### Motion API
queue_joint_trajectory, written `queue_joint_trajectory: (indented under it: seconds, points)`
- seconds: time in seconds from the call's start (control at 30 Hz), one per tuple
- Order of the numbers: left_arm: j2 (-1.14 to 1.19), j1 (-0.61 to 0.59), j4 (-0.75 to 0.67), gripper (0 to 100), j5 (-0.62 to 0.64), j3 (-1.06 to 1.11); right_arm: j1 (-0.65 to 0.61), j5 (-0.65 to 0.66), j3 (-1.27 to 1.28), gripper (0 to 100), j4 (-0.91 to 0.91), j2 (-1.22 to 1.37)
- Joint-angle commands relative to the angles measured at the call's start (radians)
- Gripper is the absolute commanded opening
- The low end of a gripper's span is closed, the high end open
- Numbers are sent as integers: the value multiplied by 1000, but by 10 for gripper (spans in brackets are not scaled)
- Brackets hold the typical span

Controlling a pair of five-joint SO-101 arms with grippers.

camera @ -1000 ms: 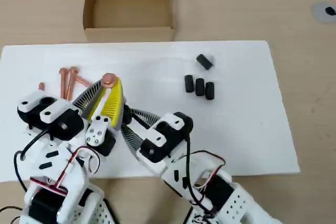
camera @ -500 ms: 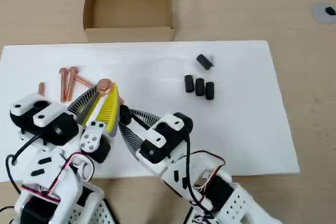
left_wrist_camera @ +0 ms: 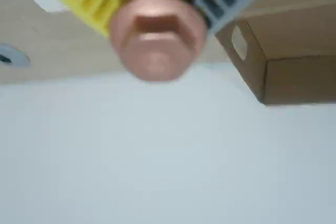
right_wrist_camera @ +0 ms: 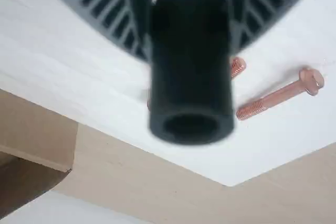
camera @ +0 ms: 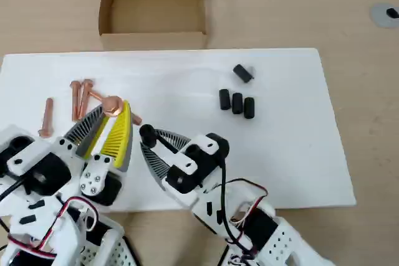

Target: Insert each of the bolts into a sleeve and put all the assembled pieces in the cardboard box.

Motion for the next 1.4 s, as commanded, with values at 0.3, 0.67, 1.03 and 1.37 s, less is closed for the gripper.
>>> queue_joint_trajectory:
  seconds: [0.3, 0.67, 1.03, 1.37]
  points:
    - [143, 81, 57, 6, 21, -153, -10, 0, -2, 9, -21, -88]
    - [148, 80, 66, 6, -26, -155, -8, 0, -2, 9, -20, -88]
    - [151, 80, 155, 6, -28, -203, -8, 0, -2, 9, -20, -88]
    - [151, 80, 158, 6, -28, -195, -8, 0, -2, 9, -20, -88]
